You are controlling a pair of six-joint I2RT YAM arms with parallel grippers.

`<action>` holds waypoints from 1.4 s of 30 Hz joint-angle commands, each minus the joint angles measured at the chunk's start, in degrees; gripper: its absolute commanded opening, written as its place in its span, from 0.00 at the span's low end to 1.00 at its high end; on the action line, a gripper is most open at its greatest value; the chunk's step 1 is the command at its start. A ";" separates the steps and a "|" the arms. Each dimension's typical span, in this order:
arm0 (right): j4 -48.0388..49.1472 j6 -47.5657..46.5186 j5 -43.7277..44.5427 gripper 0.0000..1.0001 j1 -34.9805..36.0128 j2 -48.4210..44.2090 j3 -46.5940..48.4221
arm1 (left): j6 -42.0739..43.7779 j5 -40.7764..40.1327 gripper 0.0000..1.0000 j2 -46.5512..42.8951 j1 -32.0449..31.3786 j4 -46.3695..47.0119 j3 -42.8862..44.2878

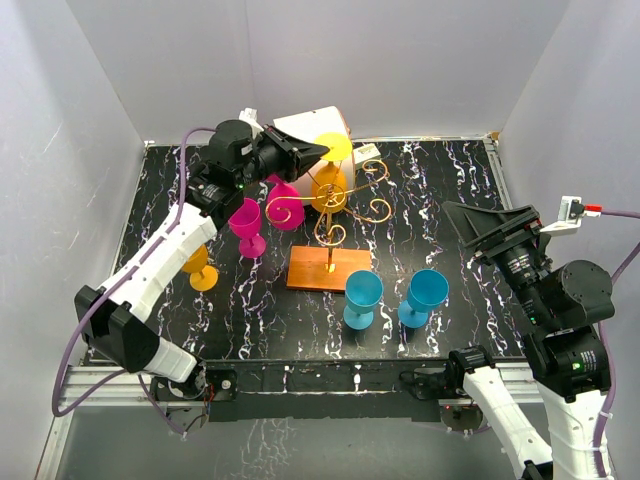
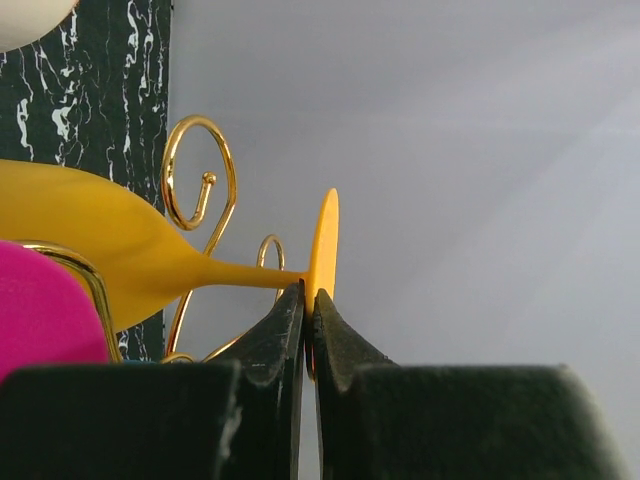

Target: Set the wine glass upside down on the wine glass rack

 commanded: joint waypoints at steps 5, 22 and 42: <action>1.46 -0.34 2.76 0.75 0.04 -0.28 1.29 | 2.08 -0.93 0.00 0.93 -0.41 -1.95 5.86; -0.19 -1.66 5.02 0.75 0.04 -0.95 1.73 | 3.65 -4.45 0.00 6.11 -0.72 -4.93 12.39; -1.54 -2.38 5.88 0.75 0.04 -1.07 2.17 | 4.93 -7.70 0.00 9.19 -0.63 -7.06 16.67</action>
